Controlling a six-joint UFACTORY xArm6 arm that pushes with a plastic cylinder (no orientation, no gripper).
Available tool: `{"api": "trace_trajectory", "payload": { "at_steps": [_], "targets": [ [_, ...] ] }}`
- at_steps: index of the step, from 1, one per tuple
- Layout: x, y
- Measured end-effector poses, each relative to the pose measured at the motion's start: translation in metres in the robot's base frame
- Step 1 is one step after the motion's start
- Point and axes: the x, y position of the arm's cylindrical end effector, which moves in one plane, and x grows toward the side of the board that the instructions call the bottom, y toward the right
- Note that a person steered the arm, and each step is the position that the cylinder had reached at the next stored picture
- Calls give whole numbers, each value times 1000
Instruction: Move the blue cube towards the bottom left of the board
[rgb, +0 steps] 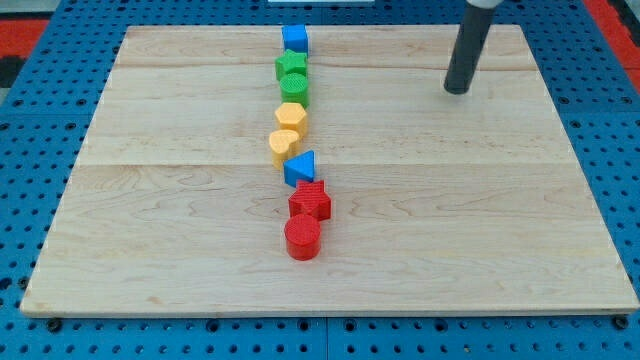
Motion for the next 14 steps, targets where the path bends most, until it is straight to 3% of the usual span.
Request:
{"api": "trace_trajectory", "payload": {
  "at_steps": [2, 6, 7, 8, 10, 11, 12, 13, 14],
  "targets": [
    [-108, -24],
    [-90, -142],
    [-74, -209],
    [-25, -279],
    [-60, -279],
    [-62, -333],
    [4, -352],
    [15, -360],
    [-37, -342]
  ]
}}
